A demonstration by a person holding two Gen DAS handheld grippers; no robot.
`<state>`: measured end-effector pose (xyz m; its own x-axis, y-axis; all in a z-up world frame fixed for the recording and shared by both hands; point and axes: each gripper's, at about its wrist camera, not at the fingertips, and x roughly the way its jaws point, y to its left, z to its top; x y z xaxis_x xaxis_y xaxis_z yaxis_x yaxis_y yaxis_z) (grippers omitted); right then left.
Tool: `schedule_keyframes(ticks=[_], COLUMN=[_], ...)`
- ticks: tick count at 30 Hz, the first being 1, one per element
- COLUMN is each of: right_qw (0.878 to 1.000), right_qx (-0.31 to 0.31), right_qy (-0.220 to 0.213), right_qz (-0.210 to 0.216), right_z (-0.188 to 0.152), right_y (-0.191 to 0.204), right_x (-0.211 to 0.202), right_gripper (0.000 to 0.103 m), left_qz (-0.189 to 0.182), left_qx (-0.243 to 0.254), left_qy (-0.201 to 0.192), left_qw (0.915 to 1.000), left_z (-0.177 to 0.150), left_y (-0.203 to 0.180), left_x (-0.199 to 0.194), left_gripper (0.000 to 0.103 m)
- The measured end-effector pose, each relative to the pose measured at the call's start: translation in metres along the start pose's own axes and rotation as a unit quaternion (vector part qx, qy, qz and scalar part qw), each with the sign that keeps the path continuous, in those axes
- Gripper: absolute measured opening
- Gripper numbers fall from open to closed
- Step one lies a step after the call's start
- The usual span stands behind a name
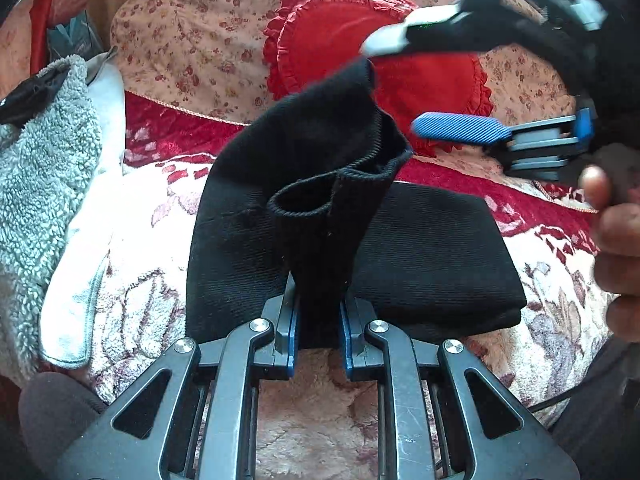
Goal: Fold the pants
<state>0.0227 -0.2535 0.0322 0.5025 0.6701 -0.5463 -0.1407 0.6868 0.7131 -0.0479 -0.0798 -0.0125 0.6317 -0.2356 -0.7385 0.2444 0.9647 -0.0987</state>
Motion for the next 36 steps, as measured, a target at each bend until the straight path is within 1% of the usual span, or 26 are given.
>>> schedule_keyframes(ticks=[1,3,6,7,8,9,10,11,12,13,14,15,17,18,20,21,22,24,27,29,30,32,33,35,36], right_qw=[1.0,1.0,0.998,0.997,0.997,0.997,0.996,0.996,0.996,0.996,0.996,0.996,0.995,0.993,0.99,0.987,0.985,0.981,0.975,0.97,0.969,0.971,0.971,0.964,0.958], right_qx=[-0.001,-0.008,-0.021,-0.021,-0.022,-0.022,-0.021,-0.026,-0.042,-0.051,-0.054,-0.06,-0.076,-0.083,-0.091,-0.096,-0.098,-0.1,-0.1,-0.092,-0.081,-0.063,-0.06,-0.077,-0.095], right_qy=[-0.01,-0.008,0.034,0.049,0.062,0.077,0.082,0.081,0.068,0.061,0.056,0.048,0.039,0.039,0.045,0.05,0.052,0.058,0.068,0.102,0.103,0.084,0.07,0.036,0.013], right_qz=[0.001,-0.01,-0.046,-0.047,-0.04,-0.021,-0.014,-0.018,-0.029,-0.033,-0.033,-0.036,-0.059,-0.073,-0.099,-0.12,-0.13,-0.157,-0.185,-0.203,-0.211,-0.214,-0.221,-0.253,-0.269], right_z=[-0.001,-0.003,-0.011,-0.014,-0.018,-0.023,-0.025,-0.027,-0.025,-0.023,-0.02,-0.017,-0.014,-0.013,-0.014,-0.016,-0.017,-0.021,-0.026,-0.03,-0.03,-0.028,-0.026,-0.023,-0.019], right_y=[0.001,0.004,0.005,0.005,0.004,0.004,0.003,0.005,0.007,0.008,0.006,0.005,0.003,0.0,-0.009,-0.015,-0.019,-0.03,-0.045,-0.06,-0.065,-0.07,-0.069,-0.058,-0.05], right_x=[-0.005,-0.008,0.015,0.025,0.034,0.048,0.055,0.058,0.054,0.049,0.04,0.028,0.009,-0.001,-0.015,-0.023,-0.026,-0.034,-0.034,-0.021,-0.02,-0.031,-0.041,-0.059,-0.07], right_gripper=[0.062,0.064,0.064,0.064,0.06,0.04,0.019,0.018,0.014,0.013,0.013,0.012,0.012,0.012,0.012,0.012,0.012,0.012,0.012,0.017,0.026,0.032,0.033,0.033,0.033], left_qz=[0.001,0.004,0.006,0.007,0.008,0.01,0.01,-0.005,-0.019,-0.035,-0.049,-0.051,-0.044,-0.04,-0.032,-0.026,-0.023,-0.027,-0.02,-0.013,-0.012,-0.012,-0.01,-0.007,-0.003], left_qx=[0.001,0.005,0.008,0.009,0.013,0.015,0.017,0.016,0.015,0.014,0.015,0.019,0.033,0.037,0.035,0.033,0.031,0.022,0.027,0.035,0.038,0.038,0.037,0.036,0.036], left_qy=[0.001,-0.003,-0.004,-0.003,0.0,0.005,0.011,0.015,0.015,0.014,0.004,-0.006,-0.023,-0.026,-0.031,-0.027,-0.021,-0.006,0.014,0.028,0.031,0.029,0.026,0.028,0.03], left_qw=[1.0,1.0,0.9999,0.9999,0.9999,0.9998,0.9997,0.9997,0.9996,0.9992,0.9987,0.9985,0.9982,0.9982,0.9984,0.9987,0.9991,0.9994,0.9993,0.9989,0.9987,0.9988,0.9989,0.9989,0.9989], left_z=[0.0,-0.001,-0.002,-0.003,-0.004,-0.005,-0.005,-0.005,-0.004,-0.003,-0.002,-0.001,0.004,0.007,0.014,0.017,0.019,0.022,0.023,0.025,0.027,0.034,0.039,0.05,0.054], left_y=[0.0,-0.001,-0.003,-0.004,-0.004,-0.004,-0.003,0.0,0.002,0.004,0.007,0.009,0.011,0.011,0.013,0.013,0.013,0.014,0.01,0.007,0.006,0.006,0.005,0.004,0.003], left_x=[0.0,0.0,-0.003,-0.004,-0.006,-0.007,-0.01,-0.017,-0.025,-0.035,-0.049,-0.058,-0.072,-0.075,-0.073,-0.069,-0.063,-0.051,-0.033,-0.022,-0.02,-0.016,-0.014,-0.005,0.001], left_gripper=[0.015,0.015,0.015,0.015,0.015,0.015,0.015,0.015,0.016,0.016,0.016,0.016,0.016,0.019,0.019,0.019,0.019,0.019,0.019,0.019,0.019,0.021,0.027,0.033,0.033])
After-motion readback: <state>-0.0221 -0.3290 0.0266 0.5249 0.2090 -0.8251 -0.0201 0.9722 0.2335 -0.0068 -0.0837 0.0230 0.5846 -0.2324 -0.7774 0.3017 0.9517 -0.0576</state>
